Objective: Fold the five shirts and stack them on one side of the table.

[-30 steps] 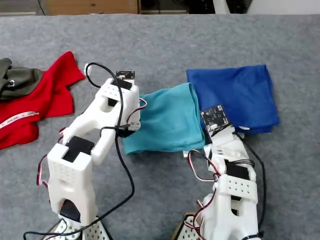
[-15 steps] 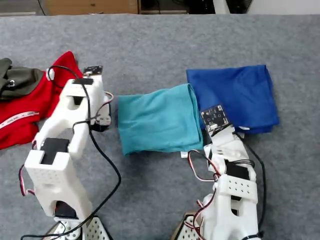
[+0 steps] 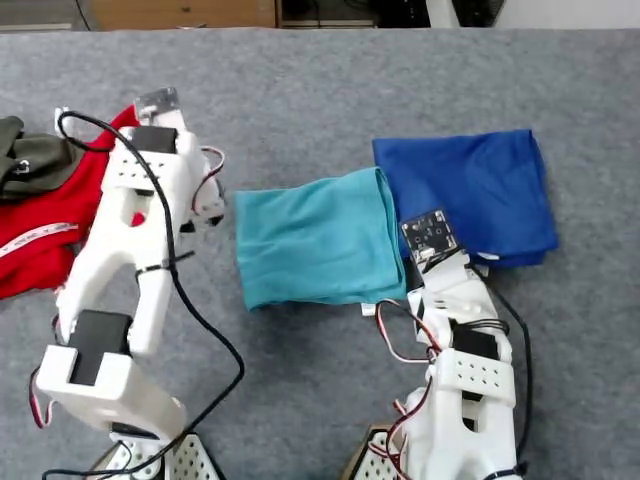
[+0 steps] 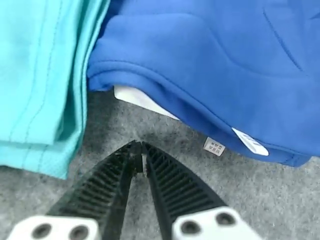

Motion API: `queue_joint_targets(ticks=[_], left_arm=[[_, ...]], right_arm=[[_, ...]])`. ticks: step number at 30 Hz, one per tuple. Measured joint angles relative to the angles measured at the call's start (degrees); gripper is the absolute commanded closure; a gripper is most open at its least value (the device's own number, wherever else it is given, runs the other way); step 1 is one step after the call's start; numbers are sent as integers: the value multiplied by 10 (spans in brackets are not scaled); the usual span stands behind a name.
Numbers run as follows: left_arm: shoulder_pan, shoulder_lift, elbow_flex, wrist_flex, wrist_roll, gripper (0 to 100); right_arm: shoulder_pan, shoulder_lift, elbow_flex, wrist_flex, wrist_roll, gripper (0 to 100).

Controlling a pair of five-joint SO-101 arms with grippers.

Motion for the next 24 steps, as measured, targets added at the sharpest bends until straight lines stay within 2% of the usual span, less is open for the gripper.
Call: queue_joint_targets(ticks=[7,10,12,18,20,24], left_arm=[[95,-1,155,-148,35,729],[107,-1,209,-219,52,741],[108,-1,233,-252,57,791],[113,1,255,-306,38,918],[113,11,242,-307,34,990],[113,42,193,-281,27,982]], right_arm=[[15,0,0,-2,0,997],[14,0,0,-2,0,997],[14,0,0,-2,0,997],[14,0,0,-2,0,997],[14,0,0,-2,0,997],[14,0,0,-2,0,997]])
